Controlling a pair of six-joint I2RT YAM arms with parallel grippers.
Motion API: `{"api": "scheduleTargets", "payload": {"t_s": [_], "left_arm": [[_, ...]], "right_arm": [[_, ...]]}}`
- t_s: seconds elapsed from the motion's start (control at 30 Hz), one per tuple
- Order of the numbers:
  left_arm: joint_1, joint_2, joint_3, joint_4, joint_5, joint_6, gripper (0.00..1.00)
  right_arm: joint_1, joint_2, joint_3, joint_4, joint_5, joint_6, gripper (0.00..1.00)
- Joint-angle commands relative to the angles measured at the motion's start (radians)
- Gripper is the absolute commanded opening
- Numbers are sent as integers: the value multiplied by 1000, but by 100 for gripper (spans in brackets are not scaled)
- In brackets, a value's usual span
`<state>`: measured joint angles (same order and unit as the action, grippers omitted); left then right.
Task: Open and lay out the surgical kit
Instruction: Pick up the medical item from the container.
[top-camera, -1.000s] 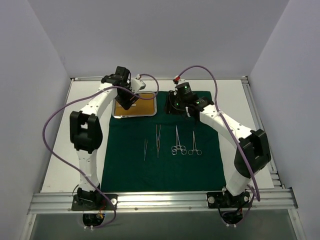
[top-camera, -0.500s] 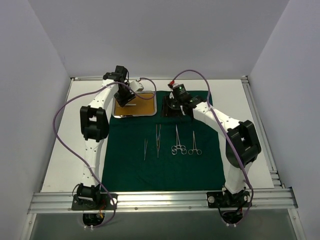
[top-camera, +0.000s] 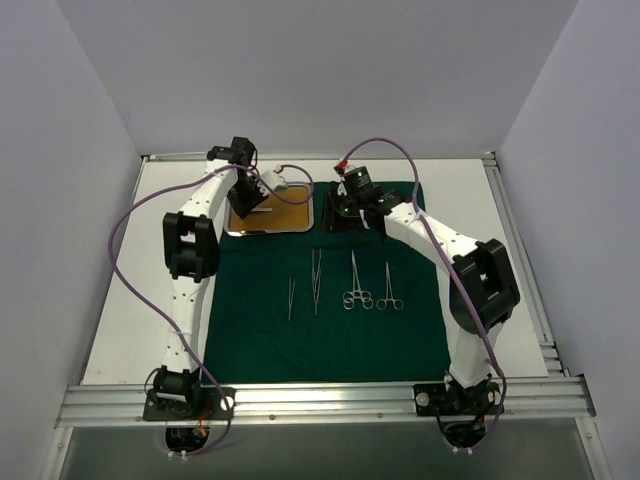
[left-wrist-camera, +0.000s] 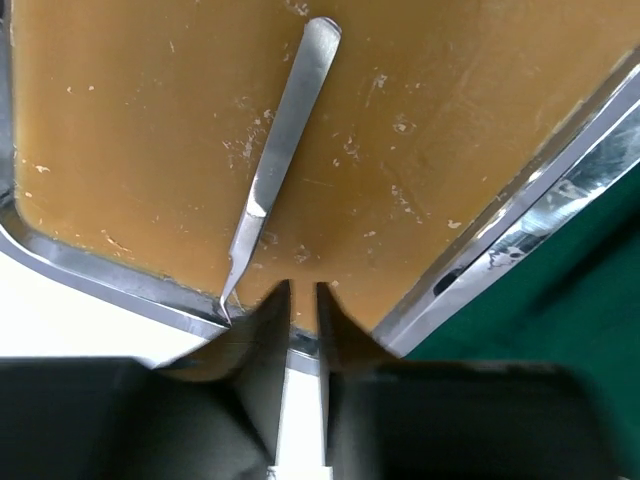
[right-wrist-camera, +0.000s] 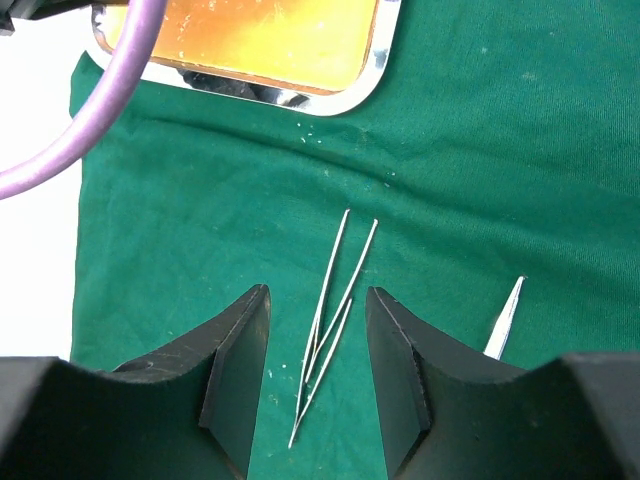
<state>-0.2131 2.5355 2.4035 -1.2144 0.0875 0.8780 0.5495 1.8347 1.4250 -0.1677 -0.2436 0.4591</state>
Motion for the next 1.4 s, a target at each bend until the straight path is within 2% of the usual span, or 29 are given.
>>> {"api": "scheduleTargets", "payload": {"t_s": [0.0, 0.07, 0.17, 0.3, 0.33, 0.43, 0.53, 0.67, 0.83, 1.13, 1.37], "left_arm": [[8, 8, 43, -43, 28, 35, 17], [8, 3, 43, -45, 29, 35, 13], [4, -32, 34, -33, 37, 39, 3], [0, -55, -6, 18, 12, 58, 3], [-2, -54, -6, 21, 9, 61, 9], [-5, -55, 12, 10, 43, 78, 19], [-5, -67, 36, 3, 104, 79, 38], [-5, -102, 29, -37, 193, 128, 49], [0, -104, 43, -28, 212, 144, 56], [9, 25, 186, -34, 117, 142, 65], [15, 77, 165, -48, 64, 153, 64]], "right_arm": [[-5, -21, 8, -10, -3, -5, 39], [-5, -35, -1, -9, 1, -2, 39], [-6, -49, -20, -1, 4, 1, 39], [-6, -58, -32, 5, 1, 6, 39], [-5, -60, -34, 5, -3, 6, 39], [-5, -71, -43, 4, -3, 6, 39], [-5, -80, -58, 2, -2, 12, 39], [-5, -87, -74, 14, 0, 24, 40], [-5, -68, -61, 17, -5, 24, 40], [-5, -37, -29, 4, -14, 18, 40], [-5, -31, -34, 0, -17, 21, 40]]}}
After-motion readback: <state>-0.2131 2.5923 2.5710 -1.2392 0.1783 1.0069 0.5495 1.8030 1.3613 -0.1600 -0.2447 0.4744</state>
